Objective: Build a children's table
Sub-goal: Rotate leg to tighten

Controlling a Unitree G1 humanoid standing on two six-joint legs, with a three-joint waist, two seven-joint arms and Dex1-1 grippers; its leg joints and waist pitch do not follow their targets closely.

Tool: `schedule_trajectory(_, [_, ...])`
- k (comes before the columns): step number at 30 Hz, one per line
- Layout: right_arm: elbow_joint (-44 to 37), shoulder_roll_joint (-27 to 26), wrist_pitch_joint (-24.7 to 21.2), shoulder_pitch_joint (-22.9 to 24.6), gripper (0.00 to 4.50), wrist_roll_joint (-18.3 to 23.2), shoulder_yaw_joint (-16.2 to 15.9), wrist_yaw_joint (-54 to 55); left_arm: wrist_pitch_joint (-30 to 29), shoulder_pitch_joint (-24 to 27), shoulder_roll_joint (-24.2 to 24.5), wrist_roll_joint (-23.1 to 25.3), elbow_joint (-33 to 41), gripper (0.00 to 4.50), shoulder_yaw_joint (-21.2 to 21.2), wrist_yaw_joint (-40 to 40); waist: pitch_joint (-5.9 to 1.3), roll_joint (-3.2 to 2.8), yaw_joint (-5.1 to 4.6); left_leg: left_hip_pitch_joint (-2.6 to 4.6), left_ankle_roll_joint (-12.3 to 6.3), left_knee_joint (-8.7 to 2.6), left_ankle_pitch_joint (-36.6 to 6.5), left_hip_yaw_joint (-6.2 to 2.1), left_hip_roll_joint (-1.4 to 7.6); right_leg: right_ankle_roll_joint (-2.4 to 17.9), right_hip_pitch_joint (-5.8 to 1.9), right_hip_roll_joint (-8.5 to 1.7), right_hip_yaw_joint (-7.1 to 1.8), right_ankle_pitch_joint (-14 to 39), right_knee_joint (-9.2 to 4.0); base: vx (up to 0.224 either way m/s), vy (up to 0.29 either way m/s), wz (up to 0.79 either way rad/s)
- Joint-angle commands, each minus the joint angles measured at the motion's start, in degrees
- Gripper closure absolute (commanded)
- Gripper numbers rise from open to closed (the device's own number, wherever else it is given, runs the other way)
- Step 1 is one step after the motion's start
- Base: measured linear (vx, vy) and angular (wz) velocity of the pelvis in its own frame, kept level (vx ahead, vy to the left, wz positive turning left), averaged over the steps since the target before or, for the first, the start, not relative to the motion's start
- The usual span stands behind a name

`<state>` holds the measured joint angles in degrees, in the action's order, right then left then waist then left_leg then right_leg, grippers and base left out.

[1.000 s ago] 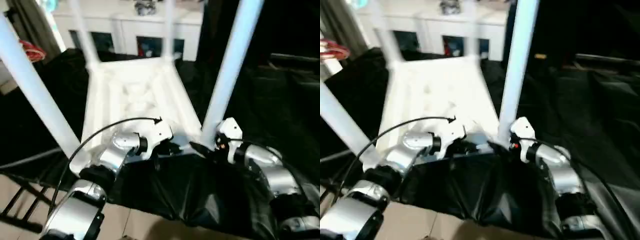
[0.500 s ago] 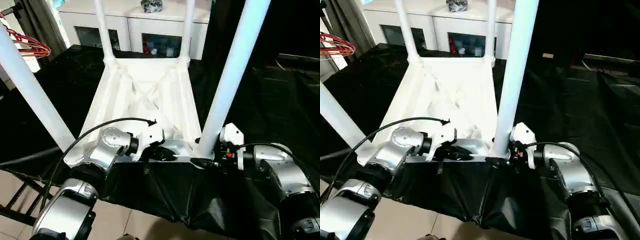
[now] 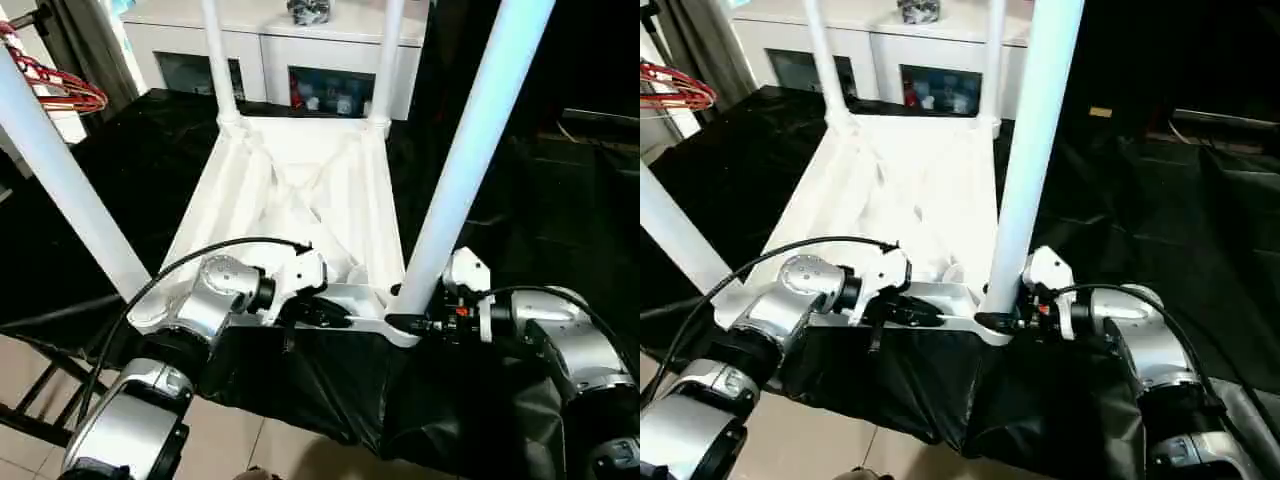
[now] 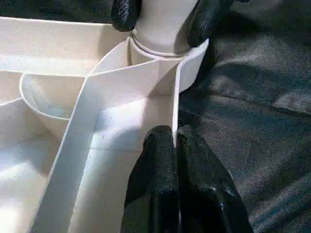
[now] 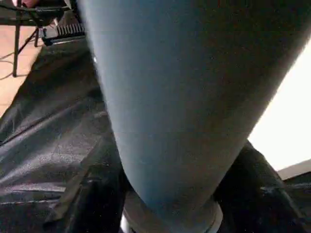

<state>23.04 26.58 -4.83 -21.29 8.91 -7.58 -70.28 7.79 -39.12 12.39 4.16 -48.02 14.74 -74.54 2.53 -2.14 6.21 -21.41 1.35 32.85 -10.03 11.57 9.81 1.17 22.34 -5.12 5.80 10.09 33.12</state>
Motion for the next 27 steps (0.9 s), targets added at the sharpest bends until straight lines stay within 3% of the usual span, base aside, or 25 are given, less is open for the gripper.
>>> schedule_trajectory(1, [-0.2,-1.2,-1.2,2.4,2.41,-0.2,-5.1,-4.1,0.9,-1.0,-1.0,-2.1,2.3,4.5,-1.0,2.3,-3.73,1.0,-0.01,0.87,-6.02,-3.05,-10.0,-1.72,4.26,12.5,-2.72,-4.78,-3.21,10.7,-3.44,0.0,0.0,0.0])
schedule_trajectory(6, [1.4,-4.3,0.7,2.5,2.48,-0.8,-3.9,1.1,1.3,-1.8,-2.3,-0.2,0.5,4.5,-1.5,8.8,-3.62,0.93,0.0,0.92,-5.66,-3.13,-10.6,-1.76,4.28,12.3,-2.58,-4.78,-3.16,11.7,-3.58,0.0,0.0,0.0])
schedule_trajectory(8, [3.0,-6.4,0.9,2.1,2.5,-1.5,-3.1,5.6,0.8,-2.4,-3.4,0.6,-0.4,4.5,-1.8,12.4,-3.22,0.78,-0.25,1.18,-4.48,-3.42,-13.5,-1.76,4.25,11.6,-2.36,-4.77,-3.14,16.0,-4.25,0.0,0.0,0.0])
schedule_trajectory(10, [7.5,-10.9,2.2,0.6,2.51,-4.5,-1.5,17.1,-0.5,-3.7,-6.0,2.1,-2.2,4.5,-1.9,19.2,-2.71,0.91,-1.11,1.66,-1.52,-3.88,-18.7,-2.22,4.1,9.4,-2.09,-4.89,-2.97,24.9,-5.18,0.0,0.0,0.0])
schedule_trajectory(11, [7.5,-10.9,2.2,0.6,2.51,-4.5,-1.5,17.1,-0.5,-3.7,-6.0,2.1,-2.2,4.5,-1.9,19.2,-2.65,0.83,-1.47,1.87,-0.64,-3.97,-20.2,-2.37,4.02,8.9,-1.94,-4.95,-2.87,26.9,-5.32,-0.052,0.015,-0.08])
schedule_trajectory(12, [9.0,-13.3,1.7,0.1,2.52,-5.3,-0.9,22.5,-1.9,-4.5,-7.7,2.8,-3.1,4.5,-1.9,22.9,-2.56,0.96,-2.19,1.84,0.25,-4.06,-22.2,-2.73,3.86,7.5,-2.17,-4.97,-2.65,30.2,-5.67,-0.052,0.015,-0.08])
schedule_trajectory(14, [9.8,-15.8,1.9,-0.4,2.52,-6.2,-0.8,26.9,-3.4,-5.4,-9.7,3.4,-4.0,4.5,-1.9,26.9,-2.41,0.87,-2.91,2.04,0.76,-4.15,-24.3,-2.87,3.82,6.4,-1.81,-4.88,-2.59,32.0,-6.15,-0.025,0.012,-0.05])
schedule_trajectory(15, [11.4,-17.8,-0.2,-1.6,2.52,-7.4,-0.5,32.0,-4.5,-6.1,-11.3,3.7,-4.8,4.5,-2.0,30.0,-2.36,0.67,-3.23,2.58,0.78,-3.91,-26.2,-2.88,3.61,6.0,-1.39,-4.85,-2.49,33.5,-6.55,0.0,0.0,0.0])
schedule_trajectory(18, [15.3,-20.2,-0.9,-4.0,2.52,-8.4,0.6,38.8,-4.8,-6.4,-13.1,4.0,-5.3,4.5,-1.7,31.8,-2.19,0.67,-4.28,2.75,0.84,-3.64,-29.0,-3.2,3.26,4.3,-1.01,-4.84,-2.03,37.3,-7.21,0.0,0.0,0.0])
schedule_trajectory(22, [17.2,-22.4,0.2,-5.3,2.52,-8.5,1.9,41.7,-3.4,-6.3,-13.9,4.4,-5.4,4.5,-1.0,30.9,-2.35,0.52,-4.93,2.41,0.32,-3.97,-29.8,-3.3,3.34,4.3,-1.21,-4.74,-2.1,35.2,-7.16,0.0,0.0,0.0])
schedule_trajectory(23, [17.5,-22.8,0.6,-5.5,1.97,-8.3,2.2,41.8,-3.1,-6.3,-14.0,4.6,-5.6,4.5,-0.9,30.9,-2.32,0.33,-4.87,2.45,0.29,-4.03,-30.0,-3.3,3.41,4.4,-1.16,-4.79,-2.18,34.8,-7.17,0.0,0.0,0.0])
schedule_trajectory(27, [16.7,-23.3,-0.6,-5.2,1.66,-6.3,3.1,40.4,-1.6,-5.9,-13.1,4.6,-5.4,4.5,-0.5,29.7,-2.4,0.33,-4.89,2.16,0.14,-4.44,-29.8,-3.24,3.63,5.9,-1.39,-4.75,-2.51,31.4,-6.71,0.0,0.0,0.0])
